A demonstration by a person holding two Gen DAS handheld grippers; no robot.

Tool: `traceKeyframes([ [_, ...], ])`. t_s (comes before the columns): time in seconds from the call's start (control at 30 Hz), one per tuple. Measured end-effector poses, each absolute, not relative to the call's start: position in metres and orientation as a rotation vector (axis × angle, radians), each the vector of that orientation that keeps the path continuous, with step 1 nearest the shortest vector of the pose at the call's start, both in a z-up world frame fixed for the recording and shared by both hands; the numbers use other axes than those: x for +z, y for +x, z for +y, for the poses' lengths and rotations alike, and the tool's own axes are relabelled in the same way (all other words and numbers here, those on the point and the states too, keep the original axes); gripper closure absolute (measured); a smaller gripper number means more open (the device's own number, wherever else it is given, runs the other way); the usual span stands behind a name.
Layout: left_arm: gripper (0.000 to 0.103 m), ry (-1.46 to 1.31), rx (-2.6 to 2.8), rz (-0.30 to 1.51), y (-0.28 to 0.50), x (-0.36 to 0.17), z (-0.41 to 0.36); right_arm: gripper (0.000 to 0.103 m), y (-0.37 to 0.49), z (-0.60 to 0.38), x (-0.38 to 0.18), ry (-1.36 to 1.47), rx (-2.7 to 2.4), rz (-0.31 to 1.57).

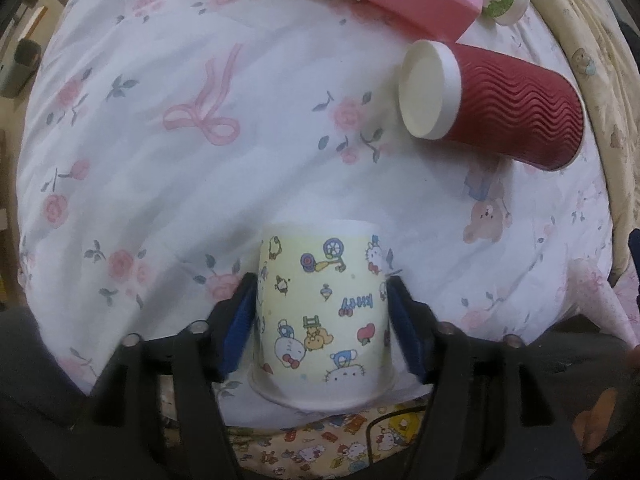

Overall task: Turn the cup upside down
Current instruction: 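Carry the yellow cup with the left tool and open it onto the sheet, then withdraw the left tool while the right tool moves toward the yellow cup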

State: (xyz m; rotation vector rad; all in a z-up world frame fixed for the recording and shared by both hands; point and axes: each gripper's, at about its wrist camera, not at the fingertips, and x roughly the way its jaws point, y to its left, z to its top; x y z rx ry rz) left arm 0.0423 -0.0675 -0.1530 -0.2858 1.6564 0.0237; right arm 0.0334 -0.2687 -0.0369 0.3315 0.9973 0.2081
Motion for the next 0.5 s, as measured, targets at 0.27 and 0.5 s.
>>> traceKeyframes([
  [0.27, 0.008, -0.263, 0.031, 1.652, 0.050, -0.146, -0.070, 0.002, 0.034, -0.269, -0.036, 0.336, 0.212, 0.995],
  [0.5, 0.008, -0.242, 0.012, 1.600, 0.049, -0.117, -0.052, 0.002, 0.034, -0.269, -0.036, 0.338, 0.208, 0.997],
])
